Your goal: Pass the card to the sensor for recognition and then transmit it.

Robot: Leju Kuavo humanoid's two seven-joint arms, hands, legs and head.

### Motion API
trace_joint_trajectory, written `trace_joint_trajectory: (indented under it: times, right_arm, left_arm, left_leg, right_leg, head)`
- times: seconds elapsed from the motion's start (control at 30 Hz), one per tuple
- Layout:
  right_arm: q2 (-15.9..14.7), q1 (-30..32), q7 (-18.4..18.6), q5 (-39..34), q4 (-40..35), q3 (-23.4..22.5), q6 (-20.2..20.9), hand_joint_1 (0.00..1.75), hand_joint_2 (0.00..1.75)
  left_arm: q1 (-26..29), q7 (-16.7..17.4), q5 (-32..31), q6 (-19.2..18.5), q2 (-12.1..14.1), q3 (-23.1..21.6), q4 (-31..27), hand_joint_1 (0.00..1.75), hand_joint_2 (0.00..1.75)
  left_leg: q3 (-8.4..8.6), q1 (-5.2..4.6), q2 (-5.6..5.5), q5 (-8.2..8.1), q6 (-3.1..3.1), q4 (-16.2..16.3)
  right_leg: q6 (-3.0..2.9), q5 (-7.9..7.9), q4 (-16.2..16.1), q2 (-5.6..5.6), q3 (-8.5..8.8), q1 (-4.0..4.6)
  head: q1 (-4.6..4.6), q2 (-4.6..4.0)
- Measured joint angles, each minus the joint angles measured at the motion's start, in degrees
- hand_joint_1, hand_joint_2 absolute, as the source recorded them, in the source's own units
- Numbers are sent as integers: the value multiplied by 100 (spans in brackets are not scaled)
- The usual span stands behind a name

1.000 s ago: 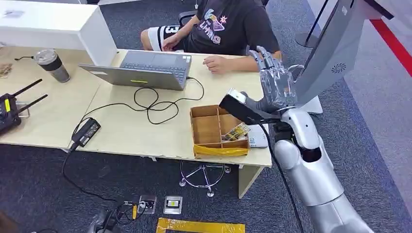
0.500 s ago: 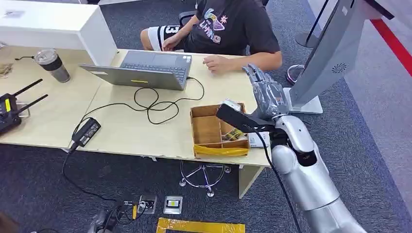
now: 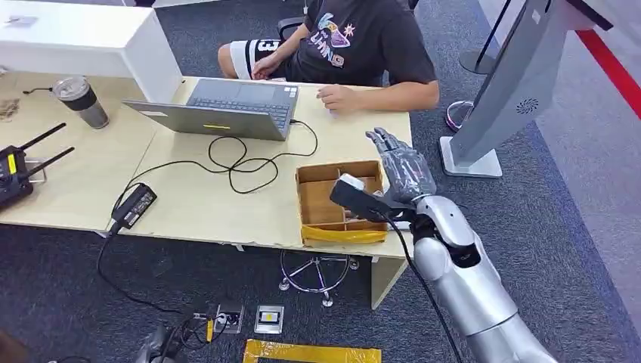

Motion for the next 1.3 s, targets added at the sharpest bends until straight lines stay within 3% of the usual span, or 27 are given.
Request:
trace_joint_trajectory:
  times: [0.5, 0.7, 1.3]
  right_arm:
    - [-7, 4, 55, 68, 181, 87, 136, 0, 175]
    - [4, 18, 22, 142, 789, 192, -192, 0, 175]
    - [42, 5, 20, 142, 1379, 258, -223, 0, 175]
  left_arm:
    - [-2, 0, -4, -15, 0, 0, 0, 0, 175]
    - [-1, 2, -2, -7, 0, 0, 0, 0, 175]
    - [0, 2, -2, -4, 0, 0, 2, 0, 175]
  left_leg:
    - [0, 0, 0, 0, 0, 0]
    - [-1, 0, -1, 0, 0, 0]
    - [-1, 0, -1, 0, 0, 0]
  right_leg:
    - [0, 0, 0, 0, 0, 0]
    - [0, 0, 0, -1, 1, 0]
    - [0, 0, 0, -1, 1, 0]
  head:
    - [0, 0]
    - [0, 0]
    - [0, 0]
